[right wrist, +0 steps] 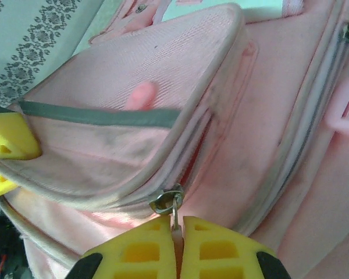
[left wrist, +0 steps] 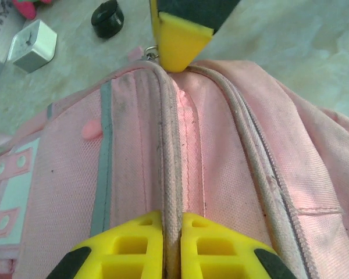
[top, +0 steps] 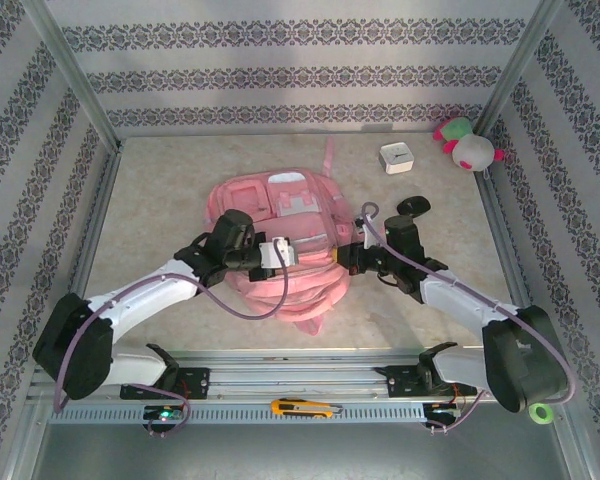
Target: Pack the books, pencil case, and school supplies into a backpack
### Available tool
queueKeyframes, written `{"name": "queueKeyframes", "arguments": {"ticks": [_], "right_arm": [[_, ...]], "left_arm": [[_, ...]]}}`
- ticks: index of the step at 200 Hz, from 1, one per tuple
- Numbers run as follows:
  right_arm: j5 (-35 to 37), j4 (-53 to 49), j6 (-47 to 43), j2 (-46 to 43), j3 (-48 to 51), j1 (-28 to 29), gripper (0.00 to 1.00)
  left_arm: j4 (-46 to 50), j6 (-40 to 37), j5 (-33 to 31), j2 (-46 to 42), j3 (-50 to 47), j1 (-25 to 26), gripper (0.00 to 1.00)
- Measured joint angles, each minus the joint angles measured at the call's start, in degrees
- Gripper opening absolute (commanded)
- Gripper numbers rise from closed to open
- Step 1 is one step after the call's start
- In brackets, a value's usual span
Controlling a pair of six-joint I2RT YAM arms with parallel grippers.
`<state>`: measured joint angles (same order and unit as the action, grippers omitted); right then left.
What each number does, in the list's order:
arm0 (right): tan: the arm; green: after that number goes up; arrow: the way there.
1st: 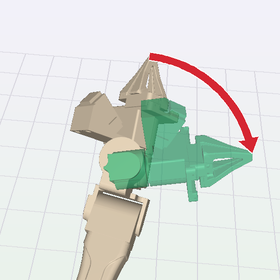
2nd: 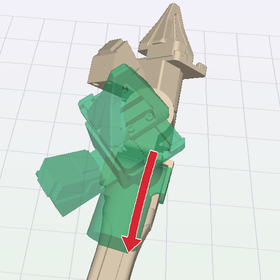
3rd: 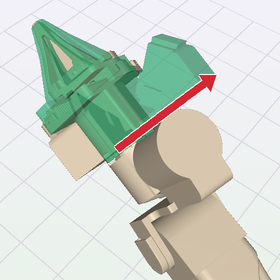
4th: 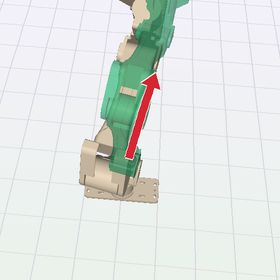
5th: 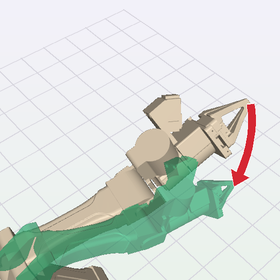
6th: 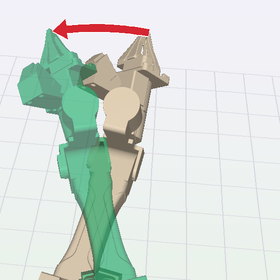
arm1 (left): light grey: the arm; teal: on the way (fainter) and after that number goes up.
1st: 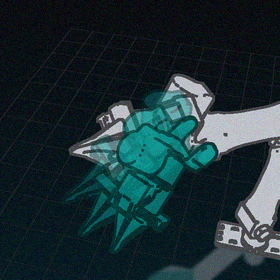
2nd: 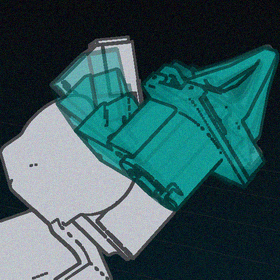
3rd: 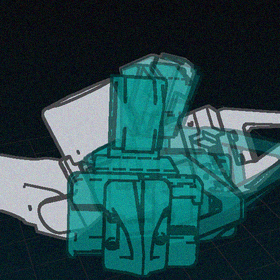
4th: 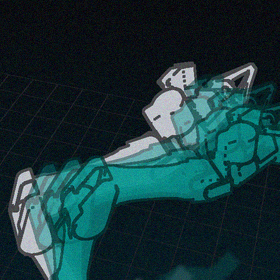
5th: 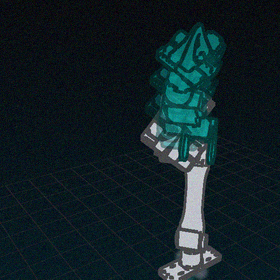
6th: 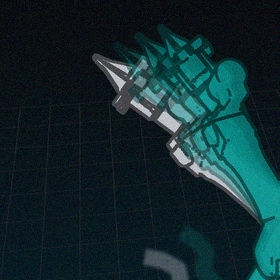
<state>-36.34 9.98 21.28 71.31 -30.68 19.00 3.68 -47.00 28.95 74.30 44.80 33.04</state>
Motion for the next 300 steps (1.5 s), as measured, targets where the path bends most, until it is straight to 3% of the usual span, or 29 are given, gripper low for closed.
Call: {"name": "queueKeyframes", "arguments": {"ticks": [55, 62, 78, 90, 106, 133, 176, 185, 200, 217, 229, 250, 265, 300], "right_arm": [[-3.19, -1.01, 1.11, 8.81, -6.4, -0.81, 0.0], [-3.23, -1.01, 1.36, 9.25, -6.71, -0.81, 0.0], [-1.73, -0.83, 1.68, 9.42, -6.88, -0.92, 0.0], [0.96, -0.79, 2.34, 9.42, -6.88, -1.77, 0.0], [4.44, -0.33, 2.69, 9.07, -6.82, -2.36, 0.0], [7.54, 0.11, 2.91, 7.32, -5.68, -1.64, 0.0], [9.27, 0.28, 3.06, 6.95, -5.42, -0.13, 0.0], [9.42, 0.39, 3.06, 6.95, -5.42, 0.2, 0.0], [9.77, 0.57, 3.06, 6.95, -5.42, 0.66, 0.0], [10.01, 0.57, 3.06, 6.95, -5.42, 1.07, 0.0], [10.03, 0.57, 3.06, 6.95, -5.42, 1.4, 0.0], [10.03, 0.55, 3.08, 6.95, -5.42, 1.53, 0.0], [10.21, 0.55, 3.1, 6.95, -5.4, 1.51, 0.0], [9.03, 0.57, 3.56, 6.75, -5.22, 1.44, 0.0]], "left_arm": [[3.67, -7.1, 6.25, -0.7, -0.04, -2.8, 0.03], [3.76, -7.26, 6.25, -0.7, -0.04, -3.04, 0.13], [4.02, -6.51, 7.17, -1.07, -0.17, -3.1, 0.59], [4.63, -3.52, 7.72, -2.89, -0.63, -2.84, 0.74], [3.78, 2.49, 5.09, -5.66, -0.98, -0.68, 0.75], [-0.85, 11.89, -4.17, -7.02, -0.94, 7.48, 0.75], [-3.21, 18.82, -16.37, 3.17, 3.85, 12.83, 0.77], [-3.32, 19.1, -17.99, 5.79, 5.33, 13.42, 0.75], [-3.61, 19.41, -19.98, 9.29, 7.21, 13.88, 0.58], [-5.11, 19.28, -21.84, 12.26, 8.07, 13.94, 0.54], [-5.57, 18.93, -22.77, 13.81, 8.41, 13.99, 0.45], [-5.75, 18.18, -23.61, 15.45, 9.09, 14.12, 0.13], [-6.1, 17.22, -23.47, 15.28, 9.07, 14.25, 0.02], [-6.32, 13.88, -19.12, 13.07, 7.39, 12.81, 0.0]]}}
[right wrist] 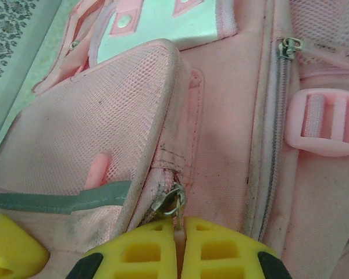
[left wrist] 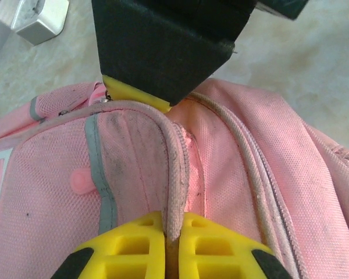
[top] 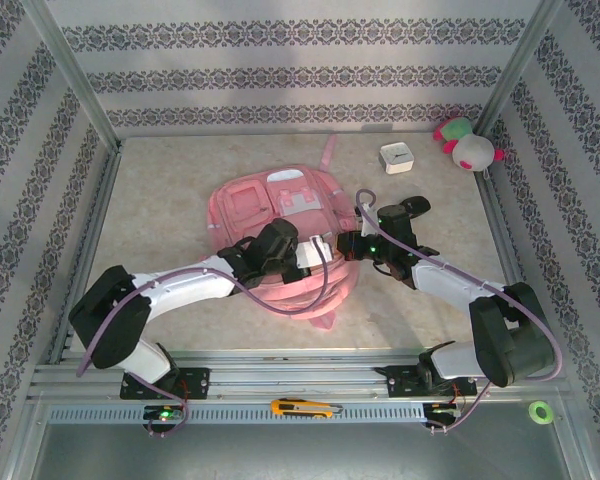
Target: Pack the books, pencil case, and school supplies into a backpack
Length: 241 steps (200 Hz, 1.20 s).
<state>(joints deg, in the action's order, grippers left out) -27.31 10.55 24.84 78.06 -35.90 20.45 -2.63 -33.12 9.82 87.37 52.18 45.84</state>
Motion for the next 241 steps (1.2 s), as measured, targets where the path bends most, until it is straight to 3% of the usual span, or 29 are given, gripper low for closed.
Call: {"name": "queueKeyframes", "arguments": {"ticks": [55, 118, 122, 147, 157, 184, 215, 241], "right_arm": [[-6.25, 0.22, 0.35, -0.13, 0.33, -0.11, 0.0], [-10.21, 0.83, 0.59, 0.81, 0.72, -0.04, 0.0], [-10.34, 0.9, 0.59, 0.74, 0.81, -0.04, 0.01], [-8.76, 0.15, 2.49, -1.27, 1.7, -0.28, 0.41], [-6.64, -1.22, 3.08, -3.23, 2.29, -1.09, 0.48], [-1.9, -8.63, 4.37, -13.46, 3.1, -1.81, 0.54], [2.58, -16.13, 5.31, -25.53, 2.84, -1.49, 0.58], [4.07, -18.71, 5.92, -24.15, 0.9, 0.2, 0.56]], "left_arm": [[2.93, -5.55, 10.38, -5.42, -2.95, -4.37, 0.0], [5.86, -8.9, 14.19, -8.61, -4.48, -6.25, 0.0], [5.84, -8.87, 14.16, -8.72, -4.59, -6.27, 0.05], [6.36, -6.51, 16.11, -11.1, -5.95, -6.29, 0.54], [7.06, -3.98, 17.29, -13.4, -6.56, -6.1, 0.65], [7.91, 8.68, 14.4, -20.44, -6.6, -6.08, 0.78], [15.82, 29.92, -1.99, -28.7, -4.07, -6.12, 0.84], [21.99, 45.44, -11.93, -34.64, -4.31, -7.13, 0.84]]}}
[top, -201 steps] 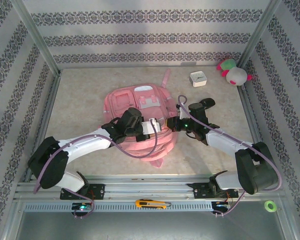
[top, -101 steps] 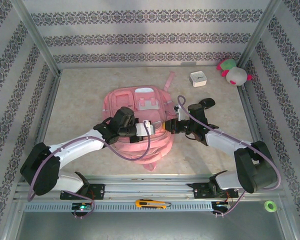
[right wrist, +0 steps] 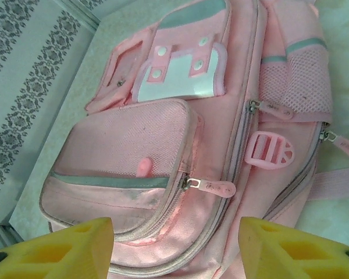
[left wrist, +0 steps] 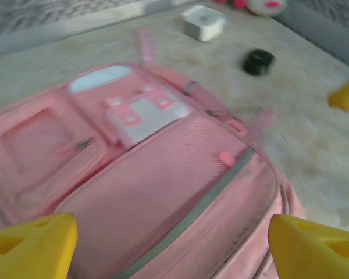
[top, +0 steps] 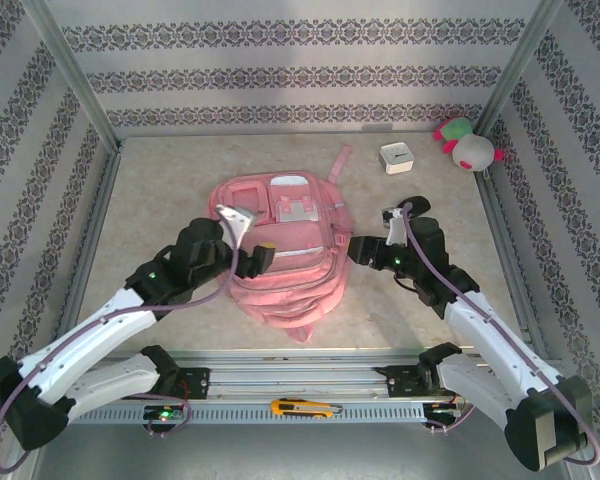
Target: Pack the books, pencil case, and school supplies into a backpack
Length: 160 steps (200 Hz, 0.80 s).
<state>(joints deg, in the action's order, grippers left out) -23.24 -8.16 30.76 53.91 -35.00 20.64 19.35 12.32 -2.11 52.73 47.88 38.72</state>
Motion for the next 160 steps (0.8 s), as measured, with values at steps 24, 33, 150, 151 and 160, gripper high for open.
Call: {"name": "queueKeyframes", "arguments": {"ticks": [24, 33, 150, 151, 160], "right_arm": [[0.0, -0.61, -0.07, 10.01, -4.28, 2.8, 0.54], [-0.11, -0.09, -0.22, 13.6, -5.33, 3.91, 0.53], [4.07, 28.59, 8.07, 39.8, -1.92, 2.25, 0.41], [4.15, 28.65, 8.07, 39.91, -2.03, 2.08, 0.41], [4.44, 28.72, 8.04, 40.41, -2.8, 0.96, 0.42]], "left_arm": [[0.81, 10.05, -1.84, -1.62, -6.14, -2.14, 0.83], [1.01, 12.81, -2.21, -0.92, -8.44, -2.47, 0.82], [-18.88, 17.42, -5.77, 28.85, -9.07, -5.16, 0.73], [-19.06, 17.38, -5.79, 29.0, -8.96, -5.16, 0.73], [-20.9, 16.76, -5.92, 31.54, -7.37, -5.33, 0.74]]}}
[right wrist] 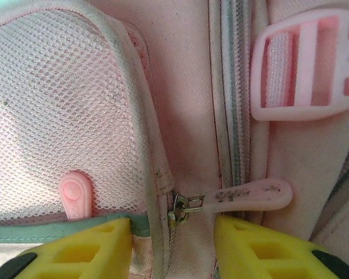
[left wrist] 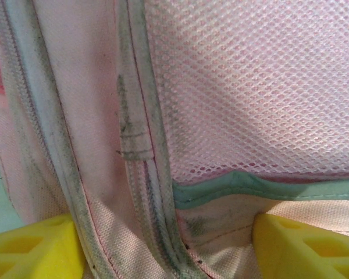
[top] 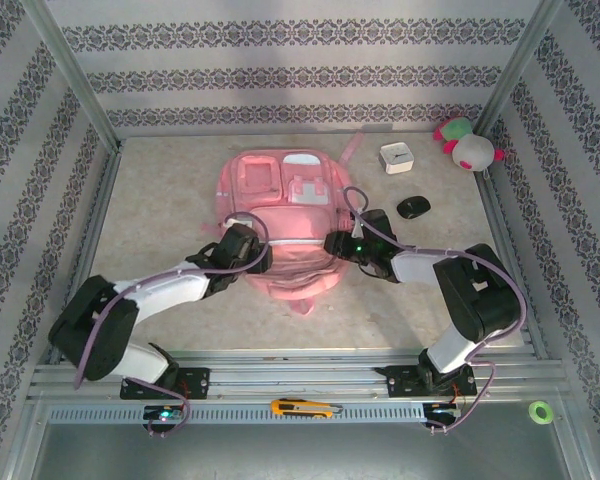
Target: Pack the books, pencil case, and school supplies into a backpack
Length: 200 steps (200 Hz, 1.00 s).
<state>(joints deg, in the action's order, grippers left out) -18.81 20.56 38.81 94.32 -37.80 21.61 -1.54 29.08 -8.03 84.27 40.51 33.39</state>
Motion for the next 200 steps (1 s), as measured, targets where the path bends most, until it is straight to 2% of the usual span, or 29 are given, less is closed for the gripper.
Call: {"name": "queueKeyframes", "arguments": {"ticks": [32, 57, 65, 67, 70, 73, 103, 123, 141, 167, 188, 200], "right_arm": [[0.44, -2.62, -0.46, -0.61, -2.12, -3.5, 0.47], [1.73, -10.54, -2.69, -9.07, -2.21, -5.6, 0.54], [2.27, -13.27, -3.93, -13.22, -2.32, -6.56, 0.68], [2.32, -13.79, -4.22, -13.97, -2.36, -6.67, 0.76], [2.84, -15.06, -4.72, -16.17, -2.51, -7.32, 0.94], [3.06, -15.89, -5.7, -17.77, -2.67, -7.67, 0.98], [8.57, -19.58, -13.03, -33.83, -2.97, -13.49, 0.98], [12.57, -18.45, -18.25, -40.0, -0.5, -17.44, 0.98], [15.43, -16.35, -22.69, -41.75, 4.31, -19.96, 0.98], [18.23, -11.54, -27.32, -39.32, 12.98, -20.9, 0.98], [18.6, -3.13, -30.23, -34.36, 19.39, -21.4, 0.98], [17.99, 1.66, -31.56, -29.66, 21.0, -21.51, 0.98]], "left_arm": [[-1.49, -2.05, -0.11, 4.31, 5.25, -0.55, 0.81], [0.68, -4.66, 0.66, 1.79, 7.61, -3.02, 0.92], [1.18, -5.44, 0.68, -0.33, 7.89, -4.57, 0.98], [1.25, -5.57, 0.61, -0.76, 7.89, -4.83, 1.0], [1.38, -6.27, 0.55, -1.88, 7.89, -5.55, 0.99], [1.57, -6.45, 0.35, -3.15, 7.89, -6.32, 0.99], [-0.76, -11.82, -3.69, -17.66, 5.75, -12.94, 0.99], [-8.83, -18.38, -8.55, -26.56, -1.62, -15.23, 0.99], [-18.62, -24.65, -12.31, -29.88, -11.8, -15.61, 0.99], [-29.38, -29.99, -13.35, -24.94, -24.46, -17.99, 0.99], [-39.3, -32.17, -12.26, -13.49, -28.61, -20.81, 0.99], [-49.92, -33.66, -10.78, -4.15, -29.79, -21.92, 0.99]]}}
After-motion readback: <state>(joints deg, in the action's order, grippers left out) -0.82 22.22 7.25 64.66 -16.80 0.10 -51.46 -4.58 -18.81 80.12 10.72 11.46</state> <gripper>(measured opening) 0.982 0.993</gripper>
